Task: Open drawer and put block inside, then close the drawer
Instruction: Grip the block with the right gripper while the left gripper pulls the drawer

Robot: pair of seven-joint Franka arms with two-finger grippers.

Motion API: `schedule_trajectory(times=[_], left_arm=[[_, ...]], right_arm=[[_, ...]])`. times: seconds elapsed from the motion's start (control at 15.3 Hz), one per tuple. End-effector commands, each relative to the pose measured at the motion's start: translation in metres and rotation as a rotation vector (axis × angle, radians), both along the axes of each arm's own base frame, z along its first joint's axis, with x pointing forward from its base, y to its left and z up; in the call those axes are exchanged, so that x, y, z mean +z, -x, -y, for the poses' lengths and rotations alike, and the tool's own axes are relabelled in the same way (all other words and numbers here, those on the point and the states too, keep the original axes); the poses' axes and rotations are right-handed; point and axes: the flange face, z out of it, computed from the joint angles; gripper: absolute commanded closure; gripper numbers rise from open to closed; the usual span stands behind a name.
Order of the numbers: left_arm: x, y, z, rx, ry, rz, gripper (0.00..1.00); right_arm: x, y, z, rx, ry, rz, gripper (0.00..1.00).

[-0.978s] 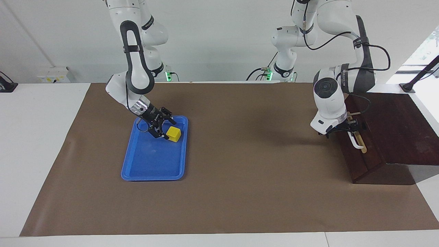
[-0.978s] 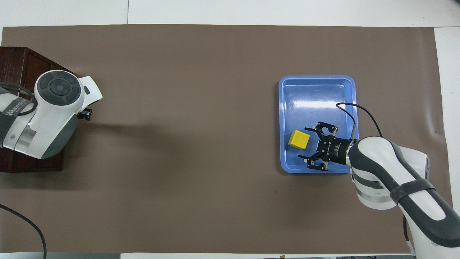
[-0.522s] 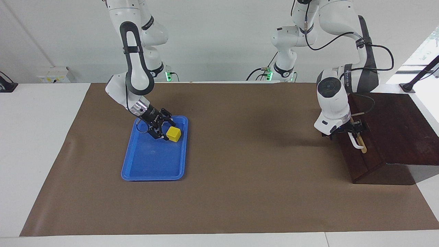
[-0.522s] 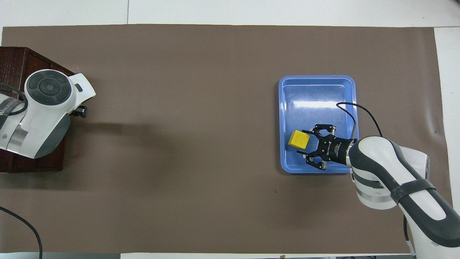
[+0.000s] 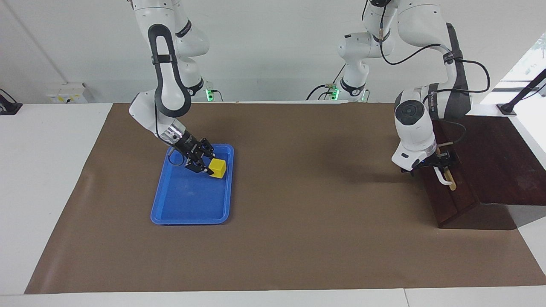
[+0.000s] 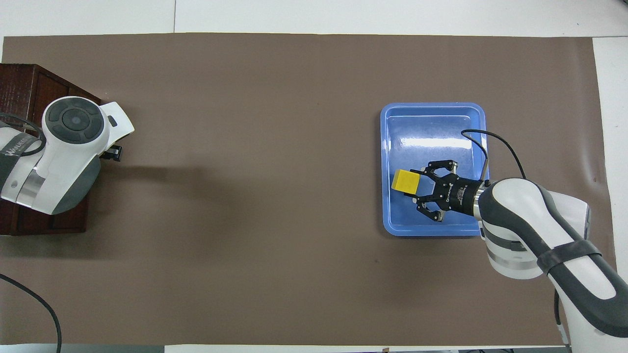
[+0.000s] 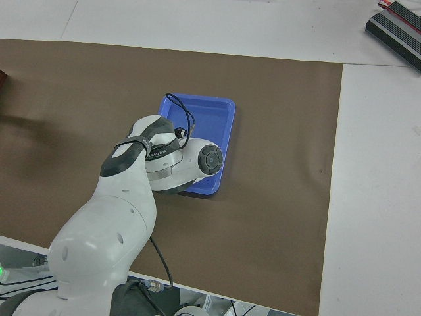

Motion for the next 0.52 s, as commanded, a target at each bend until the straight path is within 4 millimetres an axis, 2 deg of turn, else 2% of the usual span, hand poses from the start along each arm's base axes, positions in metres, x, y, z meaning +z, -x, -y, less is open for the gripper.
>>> schedule_trajectory(times=[0.0, 0.26, 0.33, 0.46], left_arm=[[-0.006, 0.004, -0.001, -0.006, -0.004, 0.019, 0.0], [-0.006, 0.005, 0.009, -0.009, -0.002, 0.028, 0.0], [-0.007, 0.005, 0.01, -0.009, 0.0, 0.027, 0.0], [-0.007, 0.006, 0.023, -0.019, 0.002, 0.031, 0.0]], right_arm=[[0.014, -0.017, -0.006, 0.037, 0.004, 0.051, 1.0], [0.041, -0.038, -0.011, 0.108, 0.013, 0.029, 1.0], [0.053, -0.046, -0.016, 0.126, -0.007, 0.008, 1.0], [0.071, -0.054, -0.024, 0.177, -0.009, -0.02, 1.0]])
